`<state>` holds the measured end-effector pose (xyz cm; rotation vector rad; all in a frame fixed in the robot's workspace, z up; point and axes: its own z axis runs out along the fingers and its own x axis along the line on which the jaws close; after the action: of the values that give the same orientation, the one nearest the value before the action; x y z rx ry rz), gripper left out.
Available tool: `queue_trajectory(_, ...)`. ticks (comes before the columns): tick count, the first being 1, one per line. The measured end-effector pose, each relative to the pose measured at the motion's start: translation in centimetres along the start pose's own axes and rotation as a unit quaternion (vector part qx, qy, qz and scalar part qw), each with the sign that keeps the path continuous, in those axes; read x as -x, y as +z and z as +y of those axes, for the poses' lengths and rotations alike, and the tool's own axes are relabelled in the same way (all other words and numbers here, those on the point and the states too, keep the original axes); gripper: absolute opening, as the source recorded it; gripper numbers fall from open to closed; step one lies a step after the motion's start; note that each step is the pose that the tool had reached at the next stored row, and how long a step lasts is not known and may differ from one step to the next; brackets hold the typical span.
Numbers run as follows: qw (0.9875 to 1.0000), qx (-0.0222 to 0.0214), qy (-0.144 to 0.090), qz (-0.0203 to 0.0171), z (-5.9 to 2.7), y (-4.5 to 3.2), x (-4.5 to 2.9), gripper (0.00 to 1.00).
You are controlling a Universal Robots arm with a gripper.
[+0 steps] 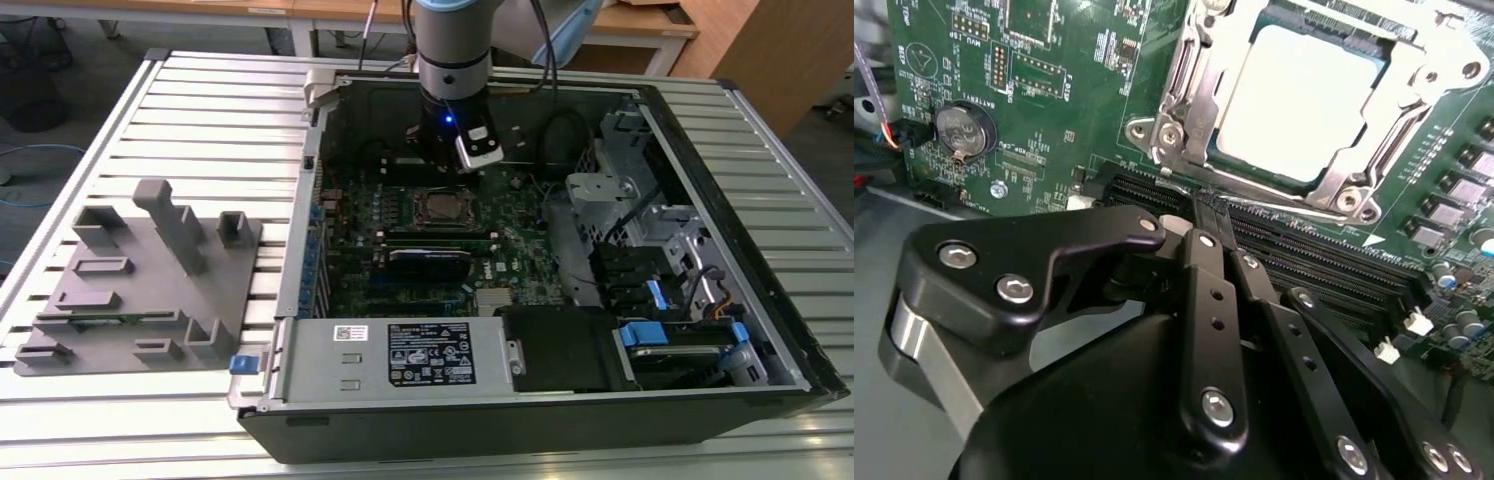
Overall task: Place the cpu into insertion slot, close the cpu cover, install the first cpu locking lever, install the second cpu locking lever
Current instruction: 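Install the first cpu locking lever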
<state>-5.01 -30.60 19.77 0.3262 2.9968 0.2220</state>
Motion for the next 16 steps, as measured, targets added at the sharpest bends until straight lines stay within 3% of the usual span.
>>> queue_trajectory(7,1.0000,0.0000,0.000,0.0000,-0.05,-0.01,0.01,0.11)
queue_trajectory(16,1.0000,-0.0003,0.003,-0.0004,-0.76,-0.11,0.17,0.11)
